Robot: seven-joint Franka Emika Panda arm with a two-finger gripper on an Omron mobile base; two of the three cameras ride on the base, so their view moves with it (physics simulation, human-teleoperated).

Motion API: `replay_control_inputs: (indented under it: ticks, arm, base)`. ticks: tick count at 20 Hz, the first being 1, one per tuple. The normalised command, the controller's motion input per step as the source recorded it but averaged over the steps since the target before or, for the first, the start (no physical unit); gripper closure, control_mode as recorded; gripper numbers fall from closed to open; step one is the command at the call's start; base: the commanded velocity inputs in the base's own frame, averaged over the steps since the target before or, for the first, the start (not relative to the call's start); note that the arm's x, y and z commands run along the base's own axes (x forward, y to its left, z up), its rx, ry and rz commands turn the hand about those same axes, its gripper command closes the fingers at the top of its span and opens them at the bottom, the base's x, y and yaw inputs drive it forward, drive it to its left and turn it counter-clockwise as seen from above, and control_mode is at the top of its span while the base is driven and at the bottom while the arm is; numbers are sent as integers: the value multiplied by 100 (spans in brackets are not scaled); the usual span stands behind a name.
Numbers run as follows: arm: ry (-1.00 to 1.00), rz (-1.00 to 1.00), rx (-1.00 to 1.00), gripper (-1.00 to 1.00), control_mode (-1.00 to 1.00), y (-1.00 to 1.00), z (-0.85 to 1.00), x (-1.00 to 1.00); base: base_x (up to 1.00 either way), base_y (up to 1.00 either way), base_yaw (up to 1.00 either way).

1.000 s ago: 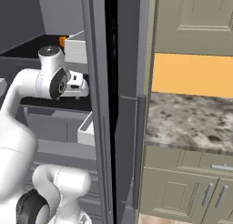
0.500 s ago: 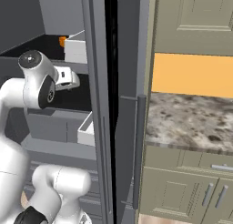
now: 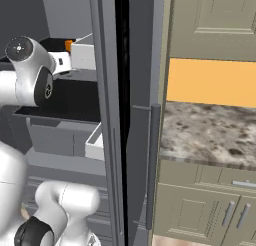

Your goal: Pick the cheese from the fridge and the cheese grater from the cabinet and place them next to the salad bowl.

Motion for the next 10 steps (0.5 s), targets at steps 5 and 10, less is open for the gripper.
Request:
replay_control_inputs:
  ticks: [5,10]
  arm:
    - [-19,8,2,-100,-100,20,56,0]
    - [-10,4,4,-100,-100,18,18,17]
  base:
    - [0,0,0]
    - [0,0,0]
